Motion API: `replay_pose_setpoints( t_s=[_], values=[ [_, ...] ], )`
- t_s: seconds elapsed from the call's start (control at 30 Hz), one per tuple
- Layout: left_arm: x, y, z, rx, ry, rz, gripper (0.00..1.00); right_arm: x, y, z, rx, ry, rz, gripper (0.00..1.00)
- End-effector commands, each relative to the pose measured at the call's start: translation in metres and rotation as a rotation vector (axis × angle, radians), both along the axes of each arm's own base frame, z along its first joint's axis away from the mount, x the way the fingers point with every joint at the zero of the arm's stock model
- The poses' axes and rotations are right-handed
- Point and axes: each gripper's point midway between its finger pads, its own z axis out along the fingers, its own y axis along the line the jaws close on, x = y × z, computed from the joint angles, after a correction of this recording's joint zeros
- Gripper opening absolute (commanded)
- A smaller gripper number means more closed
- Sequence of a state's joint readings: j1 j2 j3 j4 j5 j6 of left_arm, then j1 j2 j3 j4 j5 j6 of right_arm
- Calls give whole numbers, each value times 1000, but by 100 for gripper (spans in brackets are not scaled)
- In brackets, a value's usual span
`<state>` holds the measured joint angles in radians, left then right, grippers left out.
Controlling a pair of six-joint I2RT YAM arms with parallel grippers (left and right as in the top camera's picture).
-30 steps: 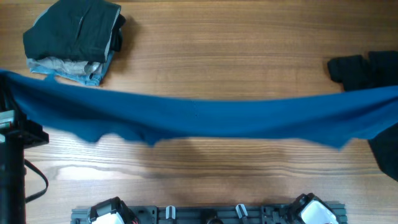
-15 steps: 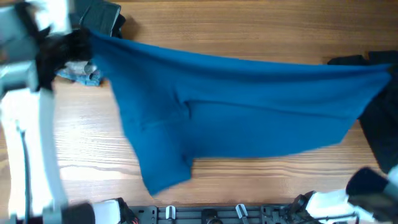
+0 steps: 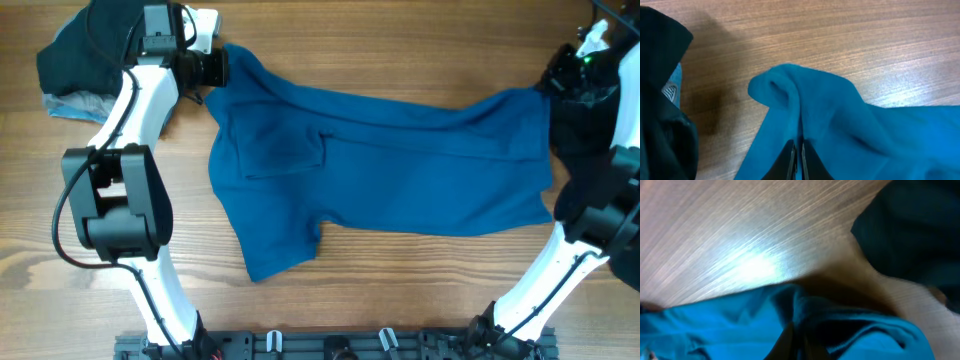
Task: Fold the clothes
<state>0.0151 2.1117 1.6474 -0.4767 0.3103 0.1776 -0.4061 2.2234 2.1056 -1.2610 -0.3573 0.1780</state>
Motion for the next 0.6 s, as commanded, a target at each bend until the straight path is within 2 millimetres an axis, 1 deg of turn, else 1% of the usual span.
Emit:
replay_pose_setpoints(
  t_s=[0.0,0.1,0.17,0.2,0.23,0.27,0.33,0.43,0.5,0.57],
  values=[
    [7,5,8,11,-36,22,5,13,-6,-10,-21,-24,-5,4],
    [14,5,13,-1,-63,42,4,33,-19,-6,-82,-104,-12,4],
    [21,6,20,-24,-94,72,6,40,-27,-4,-124,-134,-24,4],
    [25,7,23,-34,-107,90,9,43,-31,-3,-140,-144,-29,4],
    [28,8,26,-46,-120,112,19,50,-39,-1,-175,-164,-60,4],
    [28,8,26,-47,-121,113,23,52,-43,-1,-190,-170,-79,4],
    [25,9,23,-46,-103,114,34,59,-53,1,-221,-192,-136,4],
    [17,8,15,-43,-53,115,39,67,-64,0,-257,-218,-176,4],
    [8,8,8,-41,-8,115,43,72,-68,-6,-269,-223,-180,4],
    [1,8,2,-35,27,109,47,75,-69,-16,-266,-217,-180,10]
  ],
)
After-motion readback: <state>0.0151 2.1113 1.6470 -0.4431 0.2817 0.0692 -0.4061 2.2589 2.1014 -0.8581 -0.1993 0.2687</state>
